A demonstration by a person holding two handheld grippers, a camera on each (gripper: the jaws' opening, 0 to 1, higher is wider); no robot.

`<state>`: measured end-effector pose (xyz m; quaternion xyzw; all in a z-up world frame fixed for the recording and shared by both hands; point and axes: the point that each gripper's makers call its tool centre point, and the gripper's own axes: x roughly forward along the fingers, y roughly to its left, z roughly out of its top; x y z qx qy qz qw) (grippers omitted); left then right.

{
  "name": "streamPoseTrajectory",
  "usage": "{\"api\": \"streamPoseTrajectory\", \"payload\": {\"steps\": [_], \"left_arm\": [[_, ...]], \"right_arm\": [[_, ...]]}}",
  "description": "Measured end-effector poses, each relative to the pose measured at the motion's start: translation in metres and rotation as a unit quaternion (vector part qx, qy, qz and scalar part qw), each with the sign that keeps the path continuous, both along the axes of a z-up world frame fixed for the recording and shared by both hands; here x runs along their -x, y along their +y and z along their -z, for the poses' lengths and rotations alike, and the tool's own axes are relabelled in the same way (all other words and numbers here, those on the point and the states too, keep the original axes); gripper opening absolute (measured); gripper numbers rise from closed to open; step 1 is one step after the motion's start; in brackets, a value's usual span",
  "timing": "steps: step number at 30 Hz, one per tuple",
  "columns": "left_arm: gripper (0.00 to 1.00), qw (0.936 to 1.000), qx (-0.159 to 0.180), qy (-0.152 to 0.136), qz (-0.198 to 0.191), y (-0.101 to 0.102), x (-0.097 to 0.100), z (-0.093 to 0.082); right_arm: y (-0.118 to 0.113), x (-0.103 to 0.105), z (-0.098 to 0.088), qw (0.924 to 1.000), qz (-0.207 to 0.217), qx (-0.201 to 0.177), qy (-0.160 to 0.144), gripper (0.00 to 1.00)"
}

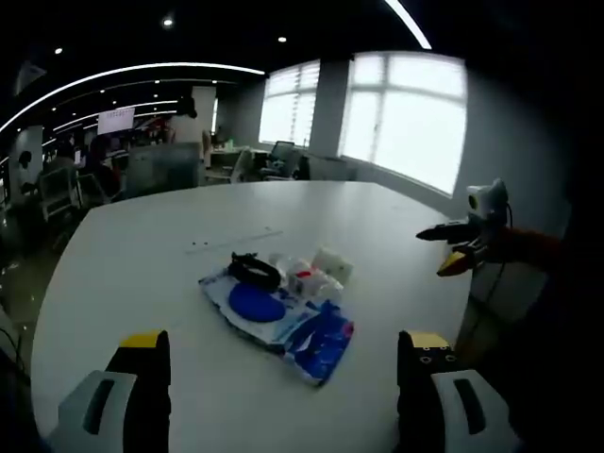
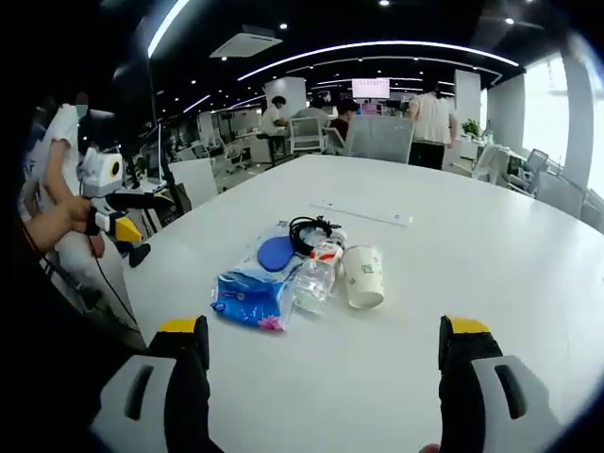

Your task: Arrange the tabletop items into an orderly group along one side of the table until the central work area is clear of visible clutter.

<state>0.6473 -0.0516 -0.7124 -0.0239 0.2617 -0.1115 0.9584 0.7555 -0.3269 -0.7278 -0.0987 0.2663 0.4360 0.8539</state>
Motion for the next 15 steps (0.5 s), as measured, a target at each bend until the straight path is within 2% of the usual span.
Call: {"api": "streamPoseTrajectory", "payload": {"steps": [15], "left_arm": [[0.99,1.0,0.003,0.002,0.004,-0.002,-0.0042,0.0023]], "right_arm": [[-0.002,-0.0044,0.0015,1.0,0.007,-0.002,0.002,0.98]]}}
